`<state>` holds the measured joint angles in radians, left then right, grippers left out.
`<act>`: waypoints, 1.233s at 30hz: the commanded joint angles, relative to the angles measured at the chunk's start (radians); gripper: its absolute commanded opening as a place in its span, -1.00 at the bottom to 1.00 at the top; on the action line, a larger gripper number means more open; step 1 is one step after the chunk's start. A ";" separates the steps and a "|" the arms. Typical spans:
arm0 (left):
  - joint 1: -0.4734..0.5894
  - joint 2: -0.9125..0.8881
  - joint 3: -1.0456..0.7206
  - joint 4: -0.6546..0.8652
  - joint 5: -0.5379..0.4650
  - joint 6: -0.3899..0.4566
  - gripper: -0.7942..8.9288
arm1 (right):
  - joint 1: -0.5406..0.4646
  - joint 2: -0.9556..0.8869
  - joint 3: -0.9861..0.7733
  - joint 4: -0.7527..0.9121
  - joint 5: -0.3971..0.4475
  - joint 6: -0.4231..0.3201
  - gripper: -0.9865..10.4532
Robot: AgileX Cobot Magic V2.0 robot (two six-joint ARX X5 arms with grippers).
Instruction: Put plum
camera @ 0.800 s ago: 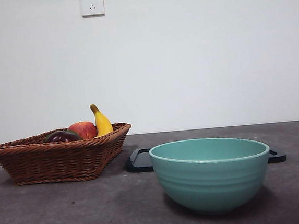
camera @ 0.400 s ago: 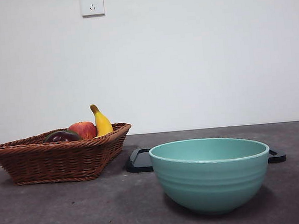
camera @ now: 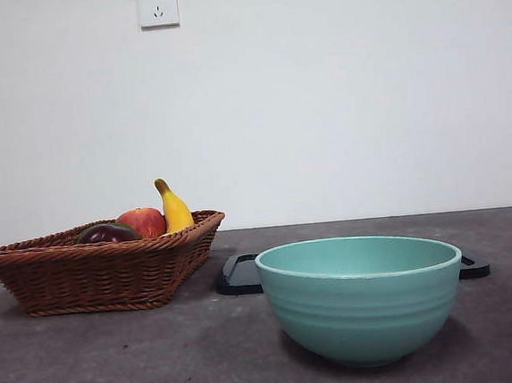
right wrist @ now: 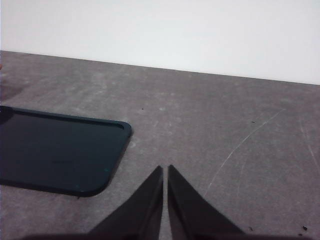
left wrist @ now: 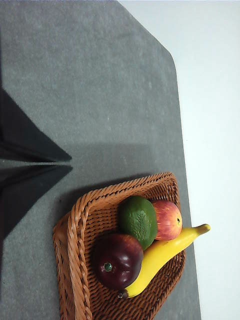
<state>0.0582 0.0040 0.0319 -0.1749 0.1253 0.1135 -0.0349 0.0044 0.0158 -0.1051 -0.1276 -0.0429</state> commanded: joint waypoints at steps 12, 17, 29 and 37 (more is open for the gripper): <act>-0.001 -0.001 -0.021 -0.008 -0.003 -0.003 -0.82 | 0.000 -0.001 -0.005 -0.051 -0.002 0.062 -0.82; 0.000 -0.001 -0.021 -0.008 -0.003 -0.003 -0.82 | 0.000 -0.001 -0.005 -0.051 -0.002 0.061 -0.82; -0.001 -0.001 -0.021 -0.008 -0.003 -0.003 -0.82 | 0.000 -0.001 -0.005 -0.051 -0.002 0.062 -0.82; -0.001 -0.001 -0.021 -0.008 -0.003 -0.003 -0.82 | 0.000 -0.001 -0.005 -0.051 -0.002 0.062 -0.82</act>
<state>0.0582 0.0040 0.0319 -0.1745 0.1253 0.1135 -0.0345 0.0051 0.0166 -0.1627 -0.1284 0.0074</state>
